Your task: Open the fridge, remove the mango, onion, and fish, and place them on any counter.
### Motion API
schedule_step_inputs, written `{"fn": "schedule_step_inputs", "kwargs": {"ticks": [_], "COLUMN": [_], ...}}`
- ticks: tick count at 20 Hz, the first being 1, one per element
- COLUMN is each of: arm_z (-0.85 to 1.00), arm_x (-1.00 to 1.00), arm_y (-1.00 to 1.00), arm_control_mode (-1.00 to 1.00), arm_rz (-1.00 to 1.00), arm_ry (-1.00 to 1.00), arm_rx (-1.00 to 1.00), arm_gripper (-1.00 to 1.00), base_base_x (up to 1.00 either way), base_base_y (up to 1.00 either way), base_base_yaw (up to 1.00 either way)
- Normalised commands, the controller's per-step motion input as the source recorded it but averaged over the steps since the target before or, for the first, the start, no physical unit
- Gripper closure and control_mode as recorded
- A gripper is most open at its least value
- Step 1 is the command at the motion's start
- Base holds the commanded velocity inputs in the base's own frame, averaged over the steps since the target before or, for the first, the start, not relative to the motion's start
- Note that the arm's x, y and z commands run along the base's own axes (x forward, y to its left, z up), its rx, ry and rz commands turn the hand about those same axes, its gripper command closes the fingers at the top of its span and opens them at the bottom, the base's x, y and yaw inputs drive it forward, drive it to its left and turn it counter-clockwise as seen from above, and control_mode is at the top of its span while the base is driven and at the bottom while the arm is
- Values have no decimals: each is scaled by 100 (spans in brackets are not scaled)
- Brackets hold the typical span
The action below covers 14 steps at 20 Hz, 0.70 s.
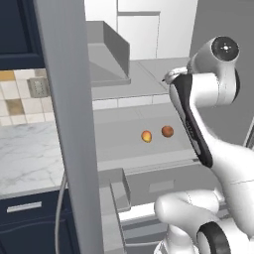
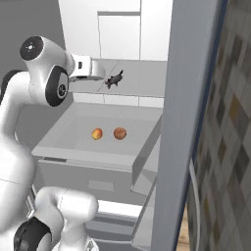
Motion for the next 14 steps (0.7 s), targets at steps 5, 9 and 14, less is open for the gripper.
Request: {"fn": "schedule_step_inputs", "kwargs": {"ticks": [5,9,14], "arm_z": [-33,-40,-15], "arm_x": [86,67,72], "arm_y": [-29,-16,0], "arm_control_mode": [-100,-100,-100], "arm_rz": [-1,-1,0], "arm_ry": [1,1,2], "arm_rx": [0,1,4], "arm_gripper": [-100,-100,-100], "base_base_x": [0,0,0], "base_base_y": [0,0,0], "base_base_yaw": [0,0,0]}}
